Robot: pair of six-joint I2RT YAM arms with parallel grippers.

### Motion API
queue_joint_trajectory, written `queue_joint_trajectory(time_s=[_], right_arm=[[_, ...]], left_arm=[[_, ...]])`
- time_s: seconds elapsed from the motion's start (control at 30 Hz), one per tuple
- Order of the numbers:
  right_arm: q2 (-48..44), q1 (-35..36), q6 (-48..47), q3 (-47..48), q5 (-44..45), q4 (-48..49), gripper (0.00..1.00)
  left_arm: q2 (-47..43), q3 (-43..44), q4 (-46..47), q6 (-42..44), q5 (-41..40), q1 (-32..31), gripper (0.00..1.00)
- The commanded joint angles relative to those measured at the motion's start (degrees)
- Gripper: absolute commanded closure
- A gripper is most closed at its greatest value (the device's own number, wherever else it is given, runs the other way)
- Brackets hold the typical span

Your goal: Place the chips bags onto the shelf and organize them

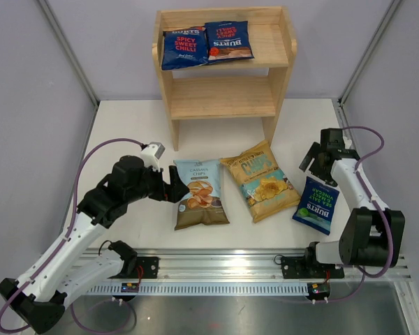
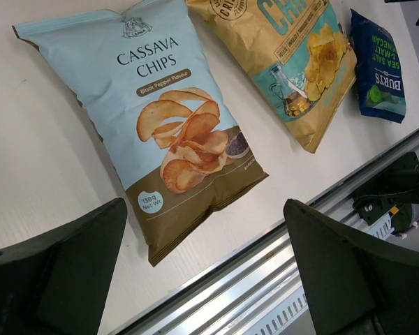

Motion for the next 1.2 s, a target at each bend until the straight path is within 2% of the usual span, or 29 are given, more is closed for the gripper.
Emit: queue_joint_trajectory(time_s=[0.0,0.17,0.53,0.7,0.77,0.87,0.9,0.97,1.0,1.17], right_arm=[[4.14,-0.03,-5.19,3.84,-5.02,-0.16,0.09],[10.99,-0.03,-4.77,4.98,-2.32,-2.25,0.14],[18.29,-0.03,-4.67,6.82,-6.61,-6.13,0.31],[21.81,0.14,-5.64,8.67,-6.71,-9.55,0.52],[21.99,0.14,-6.16,9.11,-6.62,-10.34,0.65],[21.73,0.41,-6.17,9.29,-5.30,-11.13,0.69],[21.03,0.58,-6.25,9.20,-4.86,-11.23,0.75],[20.24,0.84,-6.08,9.03,-4.42,-10.96,0.79],[18.93,0.76,-6.08,8.50,-4.59,-10.70,0.87],[14.00,0.76,-6.25,7.62,-4.60,-9.82,1.00]], left_arm=[[-0.43,0.61,0.27,2.61,2.95,-0.23,0.01],[-1.75,0.08,0.10,3.31,2.26,-0.23,0.01],[-4.56,-1.59,0.36,4.54,2.34,-0.23,0.01],[-5.17,-1.41,0.18,4.72,2.43,-0.23,0.01],[-5.96,-1.50,0.36,4.80,2.08,-0.23,0.01],[-6.23,-1.59,0.36,4.89,2.08,-0.23,0.01],[-6.32,-1.59,0.36,4.89,2.25,-0.23,0.01],[-6.14,-1.59,0.36,4.89,2.25,-0.23,0.01],[-6.05,-1.59,0.36,4.89,2.25,-0.23,0.01],[-5.70,-1.59,0.62,4.72,1.82,-0.23,0.01]])
